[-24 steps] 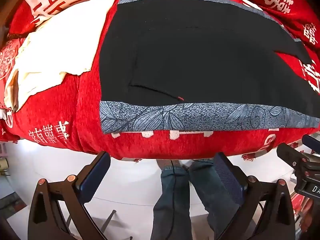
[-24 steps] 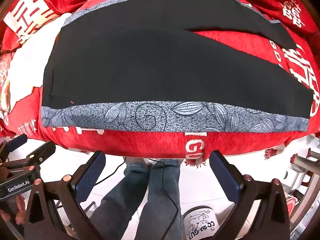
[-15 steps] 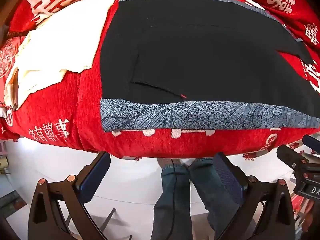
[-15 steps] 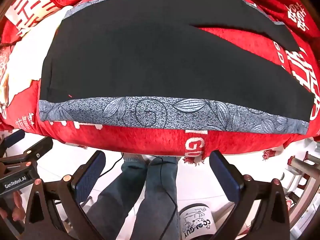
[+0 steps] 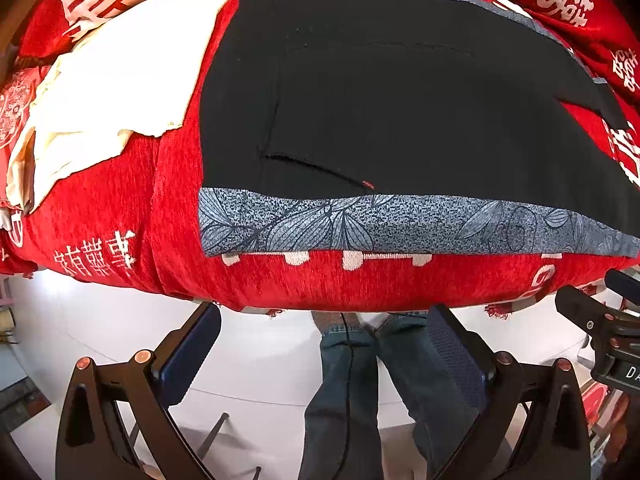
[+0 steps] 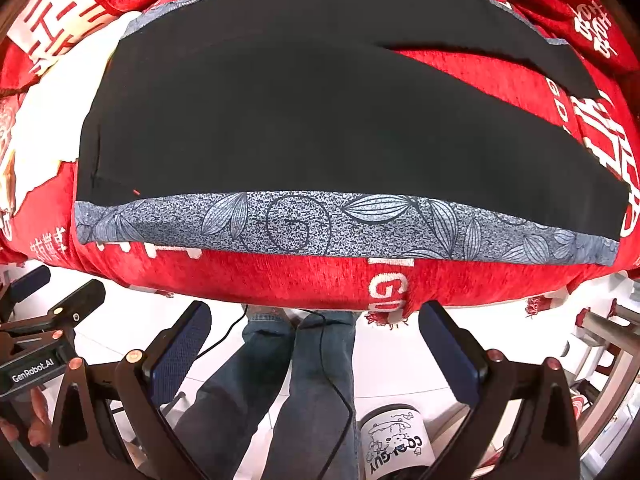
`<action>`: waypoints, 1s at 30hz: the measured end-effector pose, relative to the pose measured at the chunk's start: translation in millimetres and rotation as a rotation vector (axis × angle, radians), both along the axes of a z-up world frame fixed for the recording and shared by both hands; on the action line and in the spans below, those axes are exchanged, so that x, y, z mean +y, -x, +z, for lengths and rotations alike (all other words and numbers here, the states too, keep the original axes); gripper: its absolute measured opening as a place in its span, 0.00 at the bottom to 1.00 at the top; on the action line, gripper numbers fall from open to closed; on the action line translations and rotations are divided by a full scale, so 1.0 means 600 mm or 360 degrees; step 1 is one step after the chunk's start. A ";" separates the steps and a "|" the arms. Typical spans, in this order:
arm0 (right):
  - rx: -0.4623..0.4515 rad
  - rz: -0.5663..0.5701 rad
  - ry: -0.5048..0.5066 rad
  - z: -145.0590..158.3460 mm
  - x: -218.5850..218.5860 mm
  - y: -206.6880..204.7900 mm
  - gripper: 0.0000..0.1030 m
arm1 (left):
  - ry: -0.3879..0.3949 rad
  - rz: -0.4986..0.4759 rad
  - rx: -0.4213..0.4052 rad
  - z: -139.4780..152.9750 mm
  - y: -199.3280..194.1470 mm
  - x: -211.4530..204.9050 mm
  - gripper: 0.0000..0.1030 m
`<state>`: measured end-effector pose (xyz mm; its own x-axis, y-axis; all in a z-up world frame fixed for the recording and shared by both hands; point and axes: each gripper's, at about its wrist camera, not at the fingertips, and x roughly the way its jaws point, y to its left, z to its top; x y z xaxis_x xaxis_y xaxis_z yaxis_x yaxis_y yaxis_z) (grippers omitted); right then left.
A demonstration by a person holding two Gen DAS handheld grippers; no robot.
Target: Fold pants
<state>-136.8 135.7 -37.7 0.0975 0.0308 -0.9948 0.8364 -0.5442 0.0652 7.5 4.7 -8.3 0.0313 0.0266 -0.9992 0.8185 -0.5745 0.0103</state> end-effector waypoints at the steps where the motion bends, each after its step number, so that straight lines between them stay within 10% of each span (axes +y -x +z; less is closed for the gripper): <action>1: -0.0002 -0.0002 0.0002 0.000 0.001 0.001 1.00 | -0.0004 0.0002 -0.0004 -0.002 0.000 -0.001 1.00; 18: -0.0062 -0.0070 0.0017 -0.018 0.018 0.008 1.00 | -0.0035 0.0008 0.0000 -0.020 -0.004 0.006 1.00; 30: -0.0596 -0.0476 0.0435 -0.051 0.056 0.045 1.00 | -0.0159 0.0179 0.0128 -0.043 -0.020 -0.019 1.00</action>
